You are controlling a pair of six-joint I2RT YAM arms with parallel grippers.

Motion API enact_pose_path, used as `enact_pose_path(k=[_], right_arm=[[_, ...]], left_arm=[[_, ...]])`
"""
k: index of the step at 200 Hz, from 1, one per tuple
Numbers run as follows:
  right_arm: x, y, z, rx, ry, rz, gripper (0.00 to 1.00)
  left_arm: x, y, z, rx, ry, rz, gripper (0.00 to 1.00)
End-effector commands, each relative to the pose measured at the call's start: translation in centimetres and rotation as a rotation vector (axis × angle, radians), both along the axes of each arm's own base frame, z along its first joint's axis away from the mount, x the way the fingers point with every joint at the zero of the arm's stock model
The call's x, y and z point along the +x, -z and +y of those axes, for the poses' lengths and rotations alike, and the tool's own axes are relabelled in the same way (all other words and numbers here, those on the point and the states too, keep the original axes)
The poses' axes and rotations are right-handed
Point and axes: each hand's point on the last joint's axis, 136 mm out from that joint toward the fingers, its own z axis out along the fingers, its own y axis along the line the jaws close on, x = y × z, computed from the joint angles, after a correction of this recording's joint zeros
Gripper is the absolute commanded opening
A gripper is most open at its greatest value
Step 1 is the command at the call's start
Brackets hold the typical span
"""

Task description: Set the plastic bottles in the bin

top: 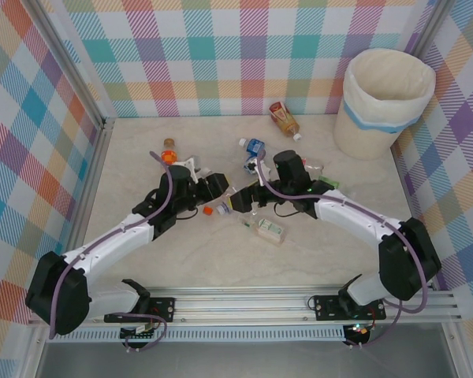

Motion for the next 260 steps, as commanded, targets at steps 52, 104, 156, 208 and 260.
enact_pose_path(k=[52, 104, 156, 208, 260], right_arm=[[-1.6, 0.6, 1.0, -0.033, -0.109, 0.004, 1.00], [-1.4, 0.4, 0.9, -0.038, -0.095, -0.011, 0.74], [-0.9, -0.1, 0.9, -0.021, -0.065, -0.041, 0.64], [0.1, 0.9, 0.6, -0.053, -0.015, -0.039, 0.63], [2.4, 1.9, -1.1, -0.076, 0.078, 0.004, 0.62]], left_arm=[[1.3, -4.0, -1.6, 0.063, 0.093, -0.159, 0.46], [1.6, -4.3, -1.5, 0.055, 0.071, -0.155, 0.49], [1.7, -4.4, -1.2, 0.031, 0.036, -0.109, 0.72], [2.0, -6.4, -0.1, -0.059, -0.031, -0.113, 1.00], [2.2, -3.4, 6.4, 0.055, -0.343, -0.020, 1.00]])
